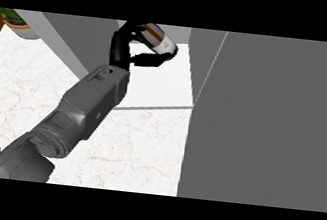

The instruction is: Pick up the wine, place it into the cabinet and close the cabinet

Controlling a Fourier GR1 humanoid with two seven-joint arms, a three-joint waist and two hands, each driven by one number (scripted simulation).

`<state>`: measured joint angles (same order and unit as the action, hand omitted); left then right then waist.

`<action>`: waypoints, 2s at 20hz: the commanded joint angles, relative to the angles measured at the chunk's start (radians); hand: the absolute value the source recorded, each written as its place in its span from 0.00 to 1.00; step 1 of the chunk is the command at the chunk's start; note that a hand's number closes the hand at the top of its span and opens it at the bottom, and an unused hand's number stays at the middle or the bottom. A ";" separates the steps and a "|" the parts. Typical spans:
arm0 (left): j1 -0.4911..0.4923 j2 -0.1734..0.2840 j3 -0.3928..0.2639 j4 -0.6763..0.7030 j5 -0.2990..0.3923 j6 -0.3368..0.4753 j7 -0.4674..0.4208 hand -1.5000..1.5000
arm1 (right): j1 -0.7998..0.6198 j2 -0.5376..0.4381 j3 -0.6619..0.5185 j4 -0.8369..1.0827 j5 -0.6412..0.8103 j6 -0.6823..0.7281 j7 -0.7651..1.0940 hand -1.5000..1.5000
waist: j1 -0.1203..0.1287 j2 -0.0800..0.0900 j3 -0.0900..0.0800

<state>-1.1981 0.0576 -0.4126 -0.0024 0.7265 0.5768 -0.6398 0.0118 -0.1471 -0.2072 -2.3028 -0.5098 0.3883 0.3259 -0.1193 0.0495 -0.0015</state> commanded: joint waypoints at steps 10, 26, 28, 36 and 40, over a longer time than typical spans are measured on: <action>0.025 0.011 -0.019 0.002 -0.033 0.056 0.059 0.00 | 0.017 0.005 0.001 -0.010 0.005 0.005 -0.004 0.00 | 0.000 0.000 -0.001; -0.016 -0.019 0.020 -0.020 -0.015 -0.003 -0.001 0.00 | 0.045 0.028 0.034 -0.030 0.032 0.015 -0.012 0.00 | 0.007 -0.008 -0.001; 0.023 -0.055 0.030 -0.046 -0.010 -0.011 -0.062 0.00 | 0.023 0.016 0.004 0.017 0.010 0.028 -0.034 0.00 | 0.030 -0.014 0.000; 0.105 -0.057 0.066 -0.131 0.014 -0.071 -0.176 0.00 | 0.061 0.022 -0.004 0.008 -0.013 0.028 -0.028 0.00 | 0.033 -0.024 0.001; 0.090 -0.058 0.054 -0.215 0.017 -0.082 -0.162 0.00 | 0.057 0.029 0.028 -0.049 0.006 -0.018 0.022 0.00 | 0.044 -0.034 0.001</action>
<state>-1.1218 0.0022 -0.3553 -0.1423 0.7350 0.5100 -0.7926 0.0596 -0.1118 -0.1686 -2.3291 -0.4873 0.3835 0.3250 -0.0817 0.0236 -0.0015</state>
